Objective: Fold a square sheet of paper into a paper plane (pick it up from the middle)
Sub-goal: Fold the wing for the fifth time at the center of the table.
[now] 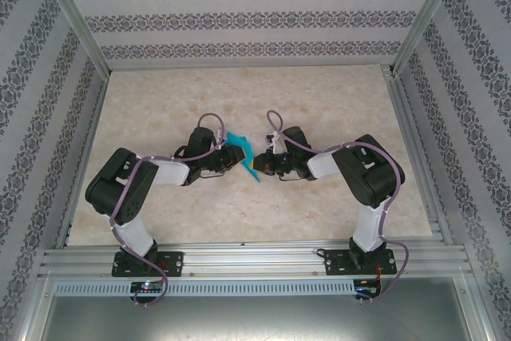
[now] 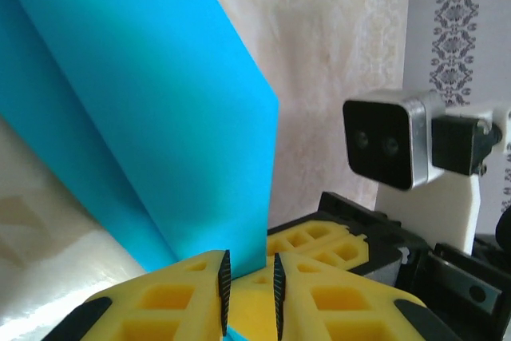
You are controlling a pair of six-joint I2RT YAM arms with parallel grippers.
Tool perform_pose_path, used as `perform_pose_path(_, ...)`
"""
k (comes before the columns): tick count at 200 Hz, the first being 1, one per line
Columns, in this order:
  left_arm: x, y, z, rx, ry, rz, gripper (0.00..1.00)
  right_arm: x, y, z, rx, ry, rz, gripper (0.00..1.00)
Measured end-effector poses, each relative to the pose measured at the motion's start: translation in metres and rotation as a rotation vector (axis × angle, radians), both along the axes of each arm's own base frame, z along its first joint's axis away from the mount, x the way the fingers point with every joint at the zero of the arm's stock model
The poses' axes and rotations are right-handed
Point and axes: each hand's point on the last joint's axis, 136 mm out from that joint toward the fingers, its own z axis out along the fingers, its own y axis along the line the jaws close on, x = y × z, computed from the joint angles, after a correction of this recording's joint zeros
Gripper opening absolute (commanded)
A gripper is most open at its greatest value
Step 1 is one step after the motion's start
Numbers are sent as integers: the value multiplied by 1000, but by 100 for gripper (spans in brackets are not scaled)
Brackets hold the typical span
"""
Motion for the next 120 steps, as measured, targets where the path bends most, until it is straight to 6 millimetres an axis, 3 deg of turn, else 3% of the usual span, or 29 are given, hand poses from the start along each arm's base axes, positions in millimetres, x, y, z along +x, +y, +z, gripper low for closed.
perform_pose_path(120,-5,-6,-29,21,49,-23,24,-9,-4,-17,-32,93,7,0)
